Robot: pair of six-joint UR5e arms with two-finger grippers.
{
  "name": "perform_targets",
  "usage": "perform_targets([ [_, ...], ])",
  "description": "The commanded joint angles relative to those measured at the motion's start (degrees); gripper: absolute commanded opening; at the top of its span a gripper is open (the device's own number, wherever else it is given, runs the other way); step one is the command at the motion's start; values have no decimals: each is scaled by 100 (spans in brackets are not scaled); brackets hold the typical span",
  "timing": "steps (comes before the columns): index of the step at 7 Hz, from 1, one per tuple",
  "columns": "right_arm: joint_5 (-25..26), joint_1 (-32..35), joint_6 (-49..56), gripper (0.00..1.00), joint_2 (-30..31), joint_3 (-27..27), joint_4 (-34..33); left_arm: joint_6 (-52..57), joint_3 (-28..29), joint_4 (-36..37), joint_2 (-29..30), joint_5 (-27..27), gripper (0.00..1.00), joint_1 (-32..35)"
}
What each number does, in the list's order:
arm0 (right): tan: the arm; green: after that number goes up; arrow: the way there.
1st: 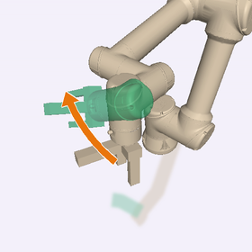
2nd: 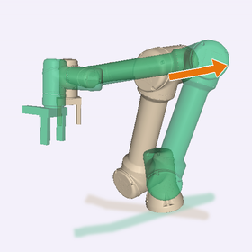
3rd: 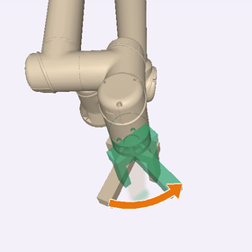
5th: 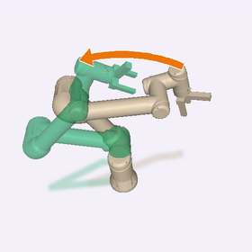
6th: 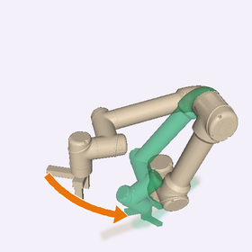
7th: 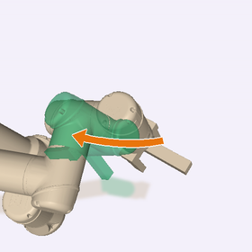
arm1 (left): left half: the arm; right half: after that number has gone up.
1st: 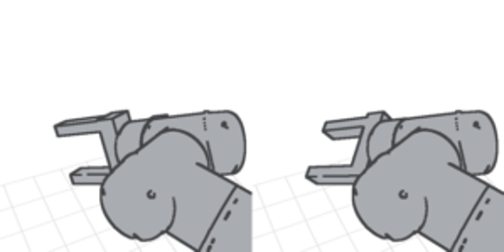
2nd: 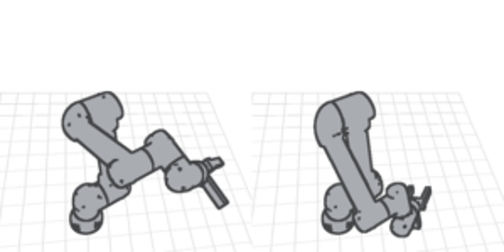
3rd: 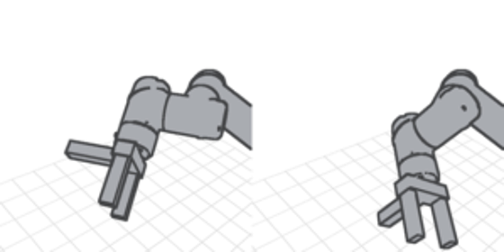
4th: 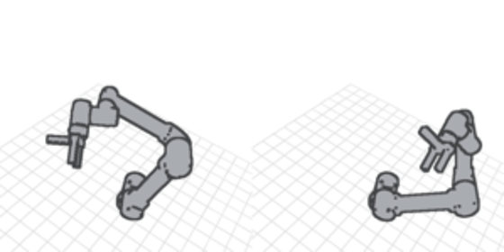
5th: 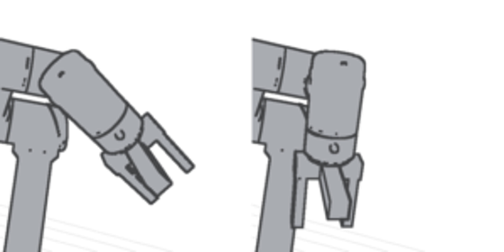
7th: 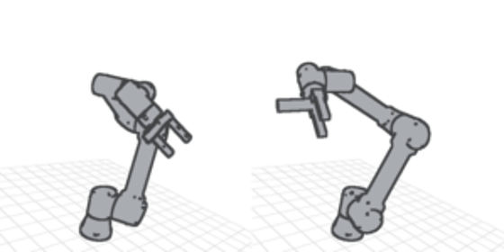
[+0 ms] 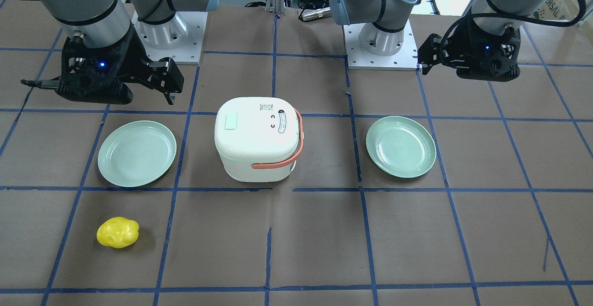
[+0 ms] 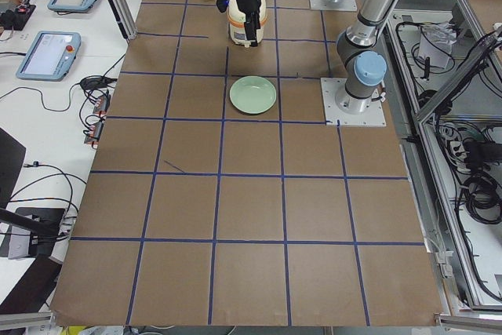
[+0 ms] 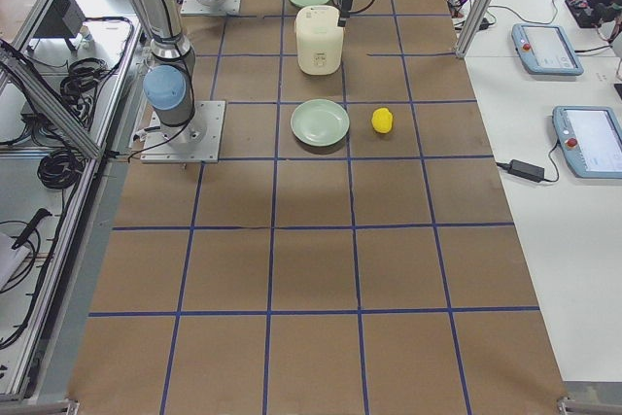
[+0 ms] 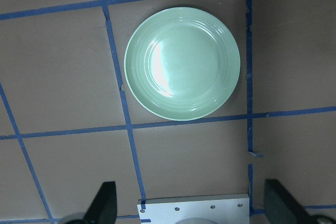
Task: Press rice cooker button
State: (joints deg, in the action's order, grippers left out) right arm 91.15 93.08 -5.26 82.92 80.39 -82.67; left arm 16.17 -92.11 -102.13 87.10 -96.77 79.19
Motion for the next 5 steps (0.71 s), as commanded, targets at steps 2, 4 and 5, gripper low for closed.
perform_targets([
  [2, 0, 0, 7, 100, -13, 11, 5, 0, 0, 0, -9, 0, 100, 0],
  [4, 0, 0, 16, 100, -57, 11, 5, 0, 0, 0, 0, 0, 100, 0],
  [5, 8, 0, 51, 100, -57, 11, -4, 0, 0, 0, -9, 0, 100, 0],
])
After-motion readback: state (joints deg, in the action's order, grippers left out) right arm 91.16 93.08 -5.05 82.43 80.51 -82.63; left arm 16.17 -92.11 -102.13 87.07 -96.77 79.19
